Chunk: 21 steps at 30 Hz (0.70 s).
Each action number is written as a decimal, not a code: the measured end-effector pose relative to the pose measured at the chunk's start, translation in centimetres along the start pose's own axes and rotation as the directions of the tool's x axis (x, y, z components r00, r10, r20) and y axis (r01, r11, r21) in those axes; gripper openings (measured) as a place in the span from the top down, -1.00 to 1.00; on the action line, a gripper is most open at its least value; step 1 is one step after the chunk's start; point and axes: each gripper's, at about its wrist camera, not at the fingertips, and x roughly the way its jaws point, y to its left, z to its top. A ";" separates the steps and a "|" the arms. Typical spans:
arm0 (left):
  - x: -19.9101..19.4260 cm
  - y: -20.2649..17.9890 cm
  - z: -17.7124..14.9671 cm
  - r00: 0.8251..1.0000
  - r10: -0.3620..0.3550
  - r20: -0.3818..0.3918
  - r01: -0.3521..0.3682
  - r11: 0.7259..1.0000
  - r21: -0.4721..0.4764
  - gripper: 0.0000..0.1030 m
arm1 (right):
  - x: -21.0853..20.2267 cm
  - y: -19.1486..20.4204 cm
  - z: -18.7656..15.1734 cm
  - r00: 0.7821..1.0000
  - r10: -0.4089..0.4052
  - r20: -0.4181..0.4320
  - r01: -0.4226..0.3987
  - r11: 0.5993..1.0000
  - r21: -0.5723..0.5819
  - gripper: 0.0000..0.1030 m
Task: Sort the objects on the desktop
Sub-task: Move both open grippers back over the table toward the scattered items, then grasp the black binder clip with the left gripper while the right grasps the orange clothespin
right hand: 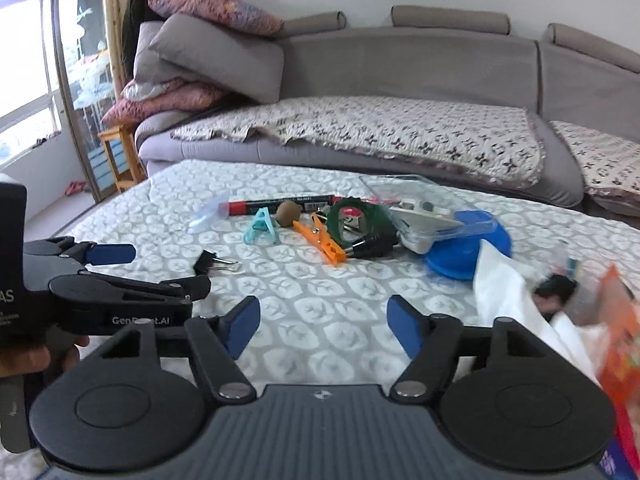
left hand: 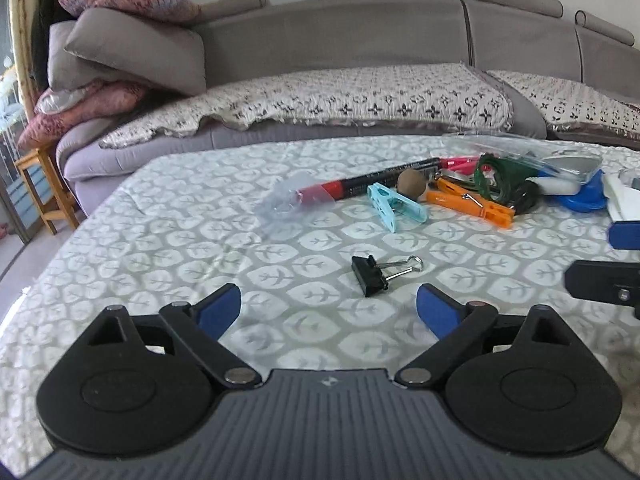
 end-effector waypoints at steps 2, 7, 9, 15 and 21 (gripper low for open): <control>0.5 0.0 0.2 1.000 -0.007 -0.013 0.007 1.000 -0.007 -0.88 | 1.2 -0.3 0.4 1.000 0.018 -0.015 -0.018 1.000 -0.011 -0.29; 1.1 0.5 0.8 0.999 -0.030 -0.022 0.030 0.999 -0.015 -0.89 | 3.6 -1.3 1.1 0.995 0.082 -0.055 -0.082 0.997 0.004 -0.05; 1.3 0.9 0.7 0.999 -0.043 -0.027 0.042 0.999 -0.028 -0.89 | 4.4 -1.7 1.4 0.994 0.090 -0.055 -0.090 0.996 0.003 -0.05; 0.9 1.6 0.5 0.998 -0.064 -0.029 0.063 0.997 -0.041 -0.80 | 5.7 -1.9 2.3 0.992 0.117 -0.040 -0.117 0.993 -0.002 -0.04; 0.5 1.5 0.6 0.995 -0.103 -0.013 0.103 0.995 -0.019 -0.27 | 6.7 -1.5 3.0 0.991 0.124 -0.054 -0.127 0.991 -0.044 -0.05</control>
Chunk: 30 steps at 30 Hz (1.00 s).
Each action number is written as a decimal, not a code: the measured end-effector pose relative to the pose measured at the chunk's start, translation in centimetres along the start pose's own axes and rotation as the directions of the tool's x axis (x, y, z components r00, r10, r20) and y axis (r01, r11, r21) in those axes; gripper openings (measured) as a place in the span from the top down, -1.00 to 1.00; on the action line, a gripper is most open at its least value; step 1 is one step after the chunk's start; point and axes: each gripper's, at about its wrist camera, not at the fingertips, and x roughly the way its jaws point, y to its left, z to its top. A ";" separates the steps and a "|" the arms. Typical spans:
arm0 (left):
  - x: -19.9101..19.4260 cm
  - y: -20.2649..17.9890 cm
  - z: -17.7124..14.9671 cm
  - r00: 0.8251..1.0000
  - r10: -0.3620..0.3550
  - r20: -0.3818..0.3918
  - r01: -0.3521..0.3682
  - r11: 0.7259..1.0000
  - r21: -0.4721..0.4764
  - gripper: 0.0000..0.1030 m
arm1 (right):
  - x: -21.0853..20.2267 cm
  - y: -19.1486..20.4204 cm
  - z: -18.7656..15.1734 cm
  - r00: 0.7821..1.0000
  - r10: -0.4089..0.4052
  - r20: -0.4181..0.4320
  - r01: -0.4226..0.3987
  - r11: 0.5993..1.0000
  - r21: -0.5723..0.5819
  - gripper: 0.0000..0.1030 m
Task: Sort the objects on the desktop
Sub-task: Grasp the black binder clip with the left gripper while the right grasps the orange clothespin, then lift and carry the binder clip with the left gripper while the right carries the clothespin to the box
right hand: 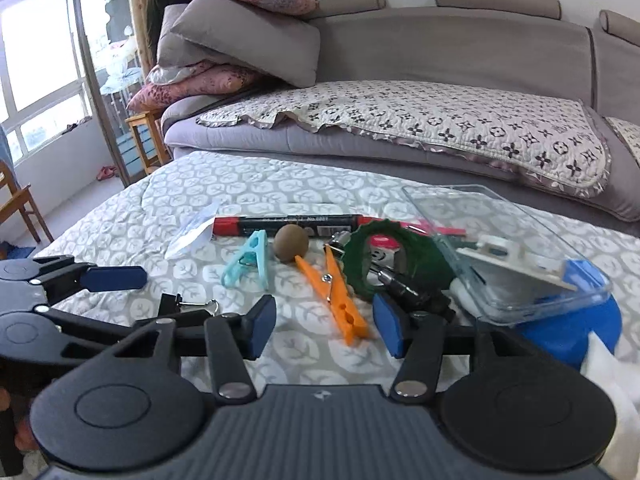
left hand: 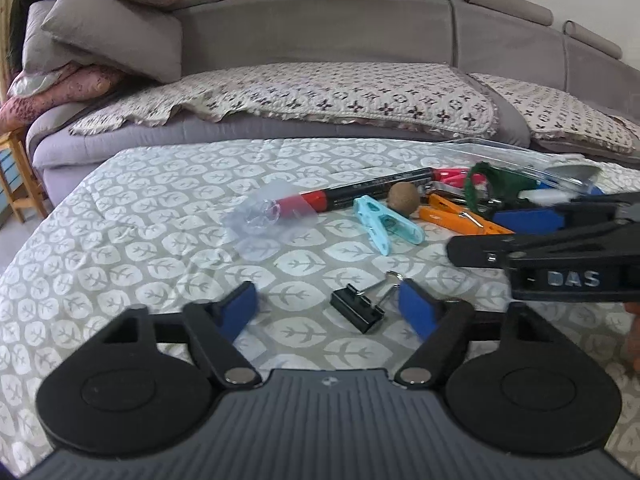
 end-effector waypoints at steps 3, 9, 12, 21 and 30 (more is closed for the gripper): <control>-0.3 -0.4 0.1 0.999 -0.039 0.011 0.039 0.999 0.037 0.36 | 0.2 0.1 0.2 1.000 -0.031 0.002 0.031 0.999 -0.022 0.47; -0.3 -0.6 -0.2 0.997 -0.071 0.015 0.070 0.995 0.074 0.46 | -0.4 -0.1 -0.1 1.000 -0.014 0.013 0.014 1.000 -0.015 0.75; -0.4 -0.6 -0.2 0.998 -0.067 0.015 0.066 0.995 0.079 0.47 | -0.9 -0.1 -0.4 1.000 -0.012 0.018 0.012 1.000 -0.009 0.75; -1.9 -1.6 -0.2 0.997 -0.073 0.027 0.071 0.995 0.075 0.47 | -3.1 -0.1 -1.2 1.000 -0.014 0.025 0.013 0.999 0.037 0.75; -4.8 -3.6 -0.4 0.994 -0.104 0.045 0.100 0.992 0.081 0.47 | -8.6 1.4 -2.3 0.998 -0.016 0.065 0.012 0.998 0.056 0.75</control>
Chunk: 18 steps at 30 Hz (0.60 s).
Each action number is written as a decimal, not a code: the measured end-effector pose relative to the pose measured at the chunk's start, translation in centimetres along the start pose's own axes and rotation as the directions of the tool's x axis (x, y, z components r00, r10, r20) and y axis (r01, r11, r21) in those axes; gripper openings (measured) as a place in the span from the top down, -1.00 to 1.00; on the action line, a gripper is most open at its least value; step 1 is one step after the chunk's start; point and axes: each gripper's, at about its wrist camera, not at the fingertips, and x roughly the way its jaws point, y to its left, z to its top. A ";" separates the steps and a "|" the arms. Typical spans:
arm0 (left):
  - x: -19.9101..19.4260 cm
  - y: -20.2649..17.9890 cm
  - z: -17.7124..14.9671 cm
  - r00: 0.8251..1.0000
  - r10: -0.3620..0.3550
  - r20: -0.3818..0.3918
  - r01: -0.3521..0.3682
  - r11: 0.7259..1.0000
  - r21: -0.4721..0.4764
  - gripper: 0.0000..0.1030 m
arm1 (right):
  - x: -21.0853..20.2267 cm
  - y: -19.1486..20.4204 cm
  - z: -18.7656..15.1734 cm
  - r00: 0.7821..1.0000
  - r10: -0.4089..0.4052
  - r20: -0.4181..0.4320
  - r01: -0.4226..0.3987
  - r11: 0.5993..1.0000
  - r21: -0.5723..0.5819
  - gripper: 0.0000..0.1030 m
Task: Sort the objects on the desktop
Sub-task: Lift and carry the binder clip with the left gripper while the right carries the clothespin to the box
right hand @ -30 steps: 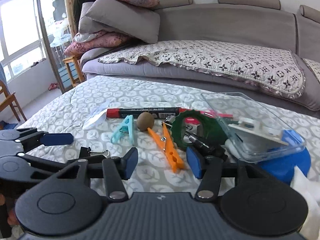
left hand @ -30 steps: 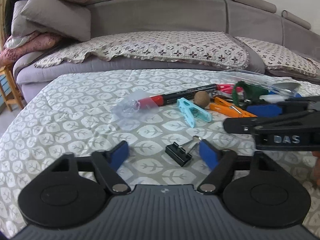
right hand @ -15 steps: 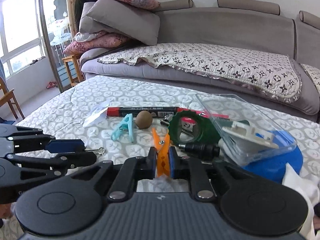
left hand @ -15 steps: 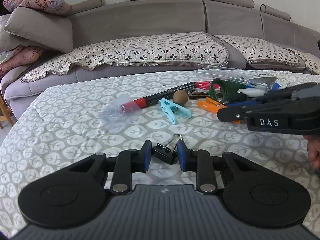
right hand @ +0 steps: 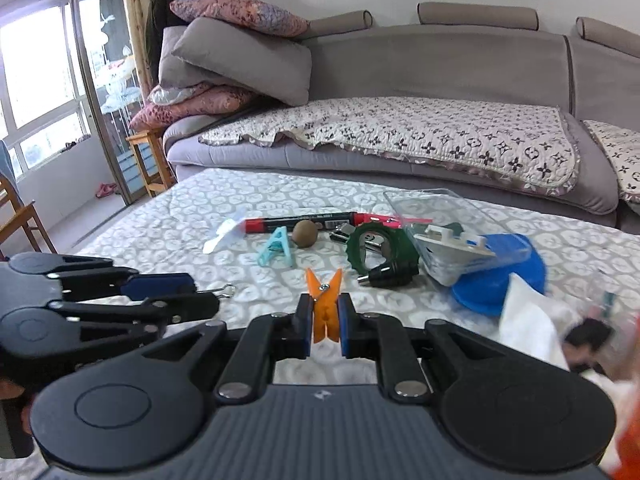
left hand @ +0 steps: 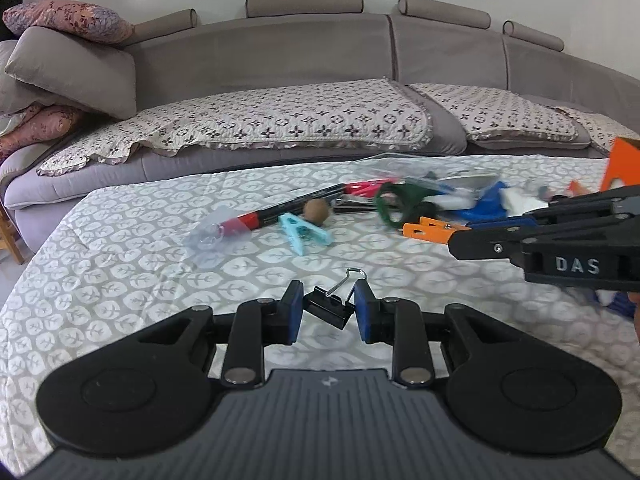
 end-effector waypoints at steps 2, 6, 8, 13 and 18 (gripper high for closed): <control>-0.4 -0.9 0.0 1.000 -0.010 -0.004 0.010 1.000 0.012 0.46 | -1.4 0.3 -0.3 1.000 -0.004 0.010 0.004 1.000 0.013 0.75; -1.6 -2.8 0.0 0.999 -0.036 0.018 0.035 0.998 0.046 0.46 | -4.0 0.7 -0.9 0.999 -0.022 0.029 0.021 0.999 0.031 0.75; -2.1 -3.6 0.0 0.998 -0.055 0.023 0.054 0.997 0.056 0.46 | -5.2 0.8 -1.2 0.999 -0.036 0.034 0.035 0.999 0.036 0.75; -3.4 -6.1 -0.1 0.995 -0.096 0.042 0.092 0.992 0.090 0.46 | -8.2 1.0 -2.3 0.997 -0.067 0.048 0.065 0.997 0.038 0.75; -4.9 -8.4 -0.1 0.988 -0.145 0.057 0.138 0.984 0.113 0.46 | -11.5 0.8 -3.8 0.993 -0.098 0.068 0.093 0.994 0.064 0.75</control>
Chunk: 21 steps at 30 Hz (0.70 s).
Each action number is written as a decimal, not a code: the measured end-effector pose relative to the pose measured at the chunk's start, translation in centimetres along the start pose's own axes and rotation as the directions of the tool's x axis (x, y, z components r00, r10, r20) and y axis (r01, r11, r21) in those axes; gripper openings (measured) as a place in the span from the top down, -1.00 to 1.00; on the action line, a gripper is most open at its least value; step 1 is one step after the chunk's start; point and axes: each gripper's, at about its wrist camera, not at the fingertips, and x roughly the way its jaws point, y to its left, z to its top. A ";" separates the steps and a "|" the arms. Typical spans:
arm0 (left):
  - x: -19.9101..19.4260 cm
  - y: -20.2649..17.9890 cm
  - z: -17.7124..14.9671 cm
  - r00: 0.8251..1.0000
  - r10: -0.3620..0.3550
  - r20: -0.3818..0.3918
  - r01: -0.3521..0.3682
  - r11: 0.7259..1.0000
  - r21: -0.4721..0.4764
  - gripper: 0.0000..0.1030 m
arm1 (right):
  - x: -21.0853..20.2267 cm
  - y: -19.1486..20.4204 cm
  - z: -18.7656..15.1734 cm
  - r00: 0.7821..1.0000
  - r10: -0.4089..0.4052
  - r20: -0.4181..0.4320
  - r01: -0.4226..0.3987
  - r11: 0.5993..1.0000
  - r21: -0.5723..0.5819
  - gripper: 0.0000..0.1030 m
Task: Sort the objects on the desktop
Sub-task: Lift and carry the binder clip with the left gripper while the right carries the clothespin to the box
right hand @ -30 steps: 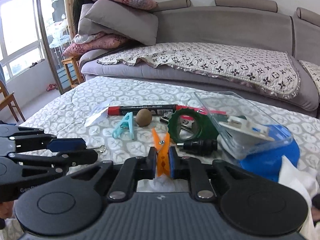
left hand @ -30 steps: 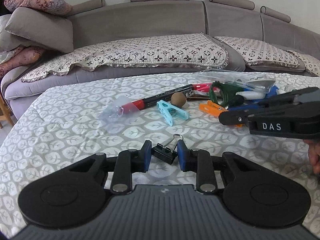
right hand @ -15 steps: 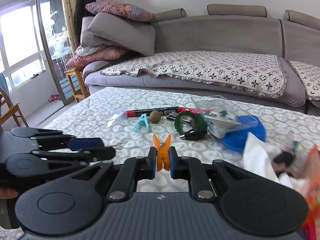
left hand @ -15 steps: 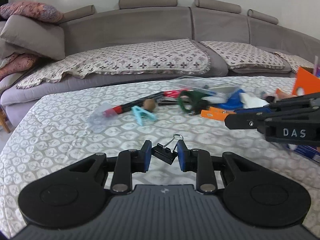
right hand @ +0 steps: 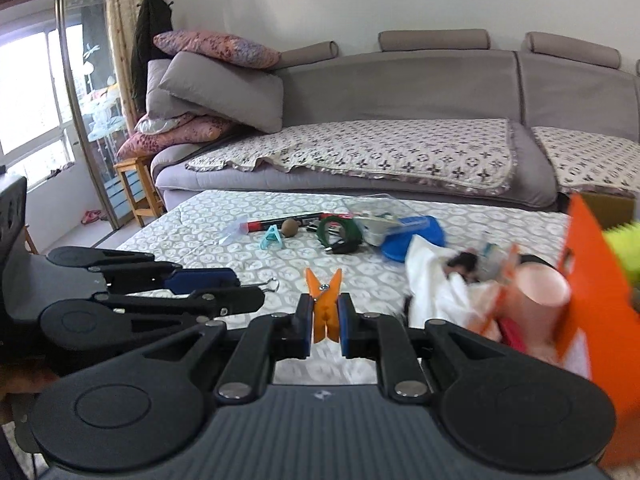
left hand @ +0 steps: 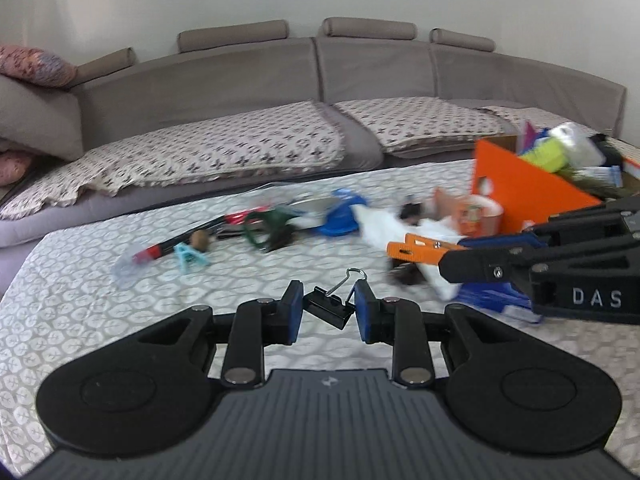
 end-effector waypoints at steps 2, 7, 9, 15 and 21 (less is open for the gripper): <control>-0.6 -1.3 0.2 1.000 -0.029 0.011 0.029 0.999 0.018 0.46 | -1.6 -0.4 -0.5 1.000 -0.015 0.007 0.015 1.000 0.004 0.75; -1.4 -4.3 0.8 0.995 -0.097 0.025 0.096 0.994 0.053 0.46 | -4.4 -1.5 -1.4 0.998 -0.055 0.024 0.055 0.998 0.027 0.75; -1.6 -5.6 1.0 0.992 -0.121 0.030 0.119 0.990 0.075 0.46 | -5.5 -2.0 -1.7 0.997 -0.073 0.034 0.072 0.997 0.035 0.75; -1.6 -9.3 1.8 0.982 -0.186 0.028 0.181 0.976 0.122 0.46 | -8.3 -3.9 -2.5 0.990 -0.134 0.054 0.130 0.989 0.068 0.75; -1.5 -12.7 2.7 0.971 -0.237 0.032 0.229 0.961 0.156 0.46 | -11.0 -5.9 -3.2 0.976 -0.205 0.076 0.198 0.976 0.092 0.75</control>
